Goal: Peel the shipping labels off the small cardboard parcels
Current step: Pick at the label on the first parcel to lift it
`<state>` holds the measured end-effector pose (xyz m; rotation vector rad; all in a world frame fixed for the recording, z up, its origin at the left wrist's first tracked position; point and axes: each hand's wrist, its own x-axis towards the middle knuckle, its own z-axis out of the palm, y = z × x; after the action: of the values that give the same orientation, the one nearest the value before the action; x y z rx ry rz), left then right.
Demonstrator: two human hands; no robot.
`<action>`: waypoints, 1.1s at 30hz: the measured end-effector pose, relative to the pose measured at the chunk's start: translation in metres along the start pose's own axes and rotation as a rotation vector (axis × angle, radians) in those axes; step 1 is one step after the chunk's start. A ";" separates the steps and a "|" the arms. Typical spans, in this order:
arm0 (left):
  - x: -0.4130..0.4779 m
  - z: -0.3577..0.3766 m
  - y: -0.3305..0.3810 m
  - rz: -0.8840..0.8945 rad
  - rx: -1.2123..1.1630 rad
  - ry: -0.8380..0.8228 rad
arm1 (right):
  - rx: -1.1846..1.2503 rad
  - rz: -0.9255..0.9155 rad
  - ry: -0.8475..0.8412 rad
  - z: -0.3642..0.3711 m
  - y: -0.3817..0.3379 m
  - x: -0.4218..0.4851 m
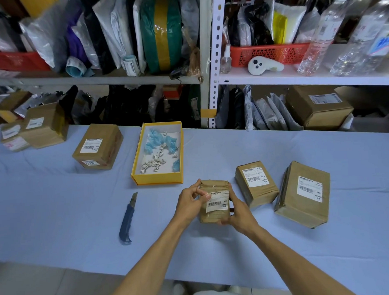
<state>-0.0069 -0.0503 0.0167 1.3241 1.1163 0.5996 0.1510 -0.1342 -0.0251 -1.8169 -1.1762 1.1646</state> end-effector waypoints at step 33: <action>-0.001 -0.014 0.009 -0.220 -0.455 -0.012 | 0.003 0.004 -0.016 -0.001 -0.006 -0.002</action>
<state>-0.0175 -0.0426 0.0270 0.8021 1.0234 0.6347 0.1495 -0.1338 -0.0188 -1.8116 -1.1795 1.1852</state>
